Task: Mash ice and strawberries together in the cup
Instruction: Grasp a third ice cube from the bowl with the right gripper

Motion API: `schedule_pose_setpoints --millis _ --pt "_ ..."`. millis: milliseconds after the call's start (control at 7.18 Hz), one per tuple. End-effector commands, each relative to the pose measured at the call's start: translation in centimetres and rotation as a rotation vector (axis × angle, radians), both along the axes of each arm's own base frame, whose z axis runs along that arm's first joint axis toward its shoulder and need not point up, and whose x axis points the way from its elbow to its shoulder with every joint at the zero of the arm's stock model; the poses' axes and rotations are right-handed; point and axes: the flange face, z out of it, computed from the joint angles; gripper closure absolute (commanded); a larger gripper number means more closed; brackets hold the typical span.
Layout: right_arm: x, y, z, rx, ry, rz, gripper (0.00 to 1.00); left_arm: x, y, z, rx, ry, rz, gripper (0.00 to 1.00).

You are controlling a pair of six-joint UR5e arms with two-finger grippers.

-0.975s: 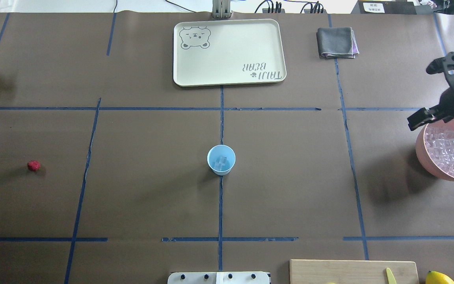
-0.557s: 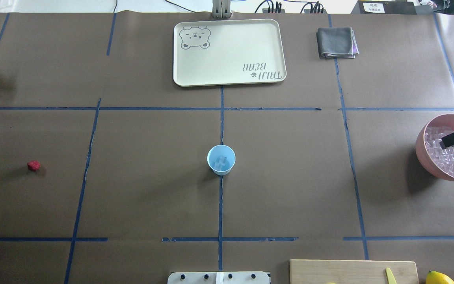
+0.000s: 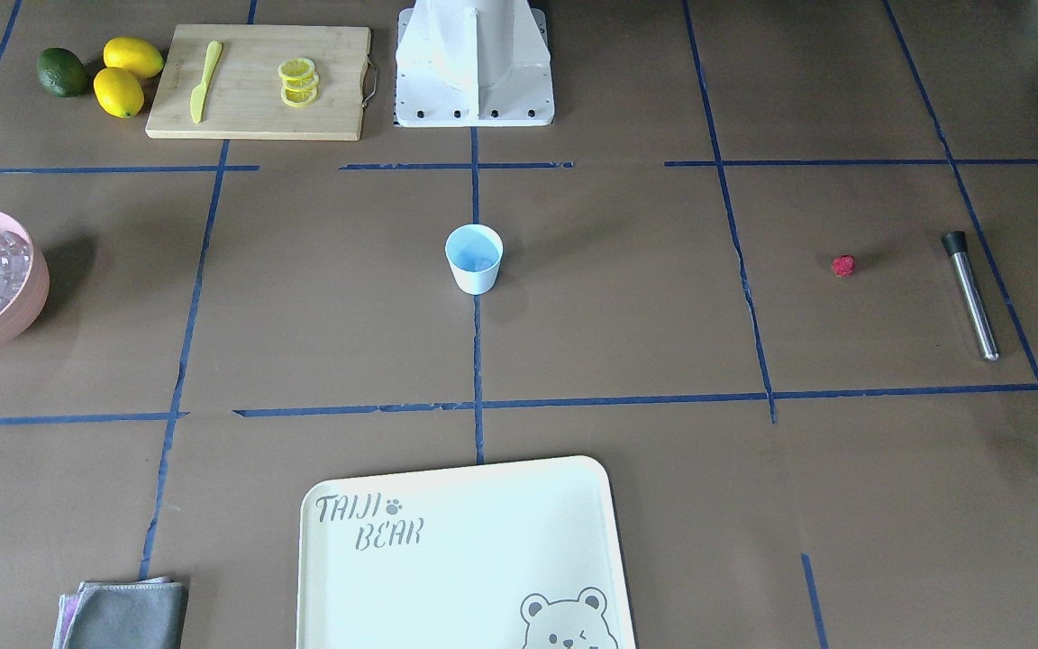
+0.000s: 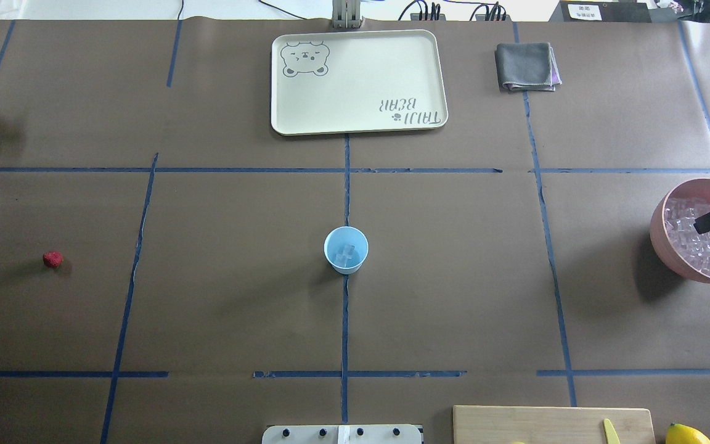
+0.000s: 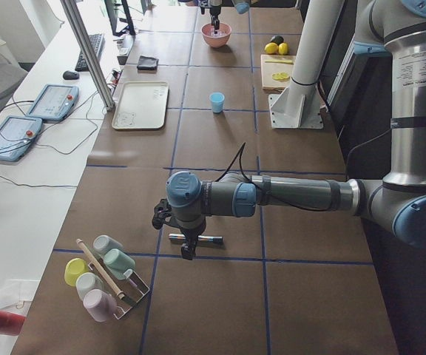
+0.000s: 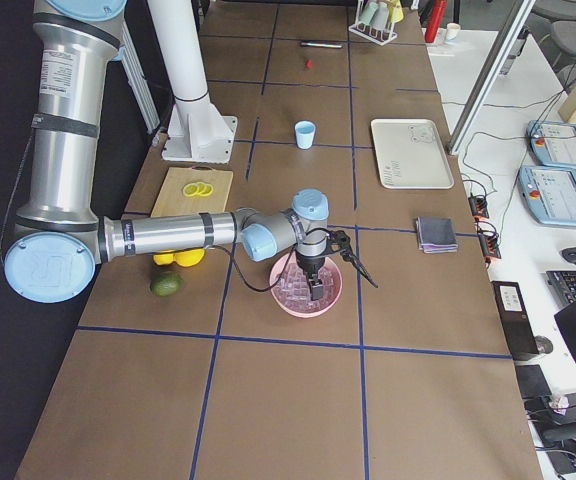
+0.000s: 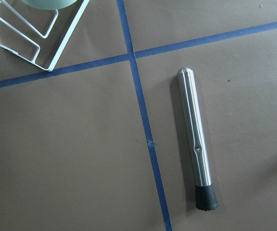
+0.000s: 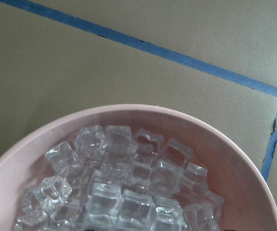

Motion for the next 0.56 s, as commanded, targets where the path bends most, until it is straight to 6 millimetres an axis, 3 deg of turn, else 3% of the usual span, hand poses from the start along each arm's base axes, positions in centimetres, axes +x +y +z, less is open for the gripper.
schedule_pose_setpoints --millis 0,279,418 --pt "-0.24 -0.49 0.34 0.006 0.005 -0.012 0.09 0.02 -0.08 -0.14 0.003 0.001 0.0 0.0" --pt "-0.01 -0.14 0.52 -0.004 0.004 -0.007 0.17 0.02 -0.08 -0.14 0.003 0.001 0.0 0.0" --pt "0.04 -0.07 0.19 -0.006 -0.004 -0.003 0.46 0.09 -0.09 -0.21 0.005 0.001 0.003 0.0"
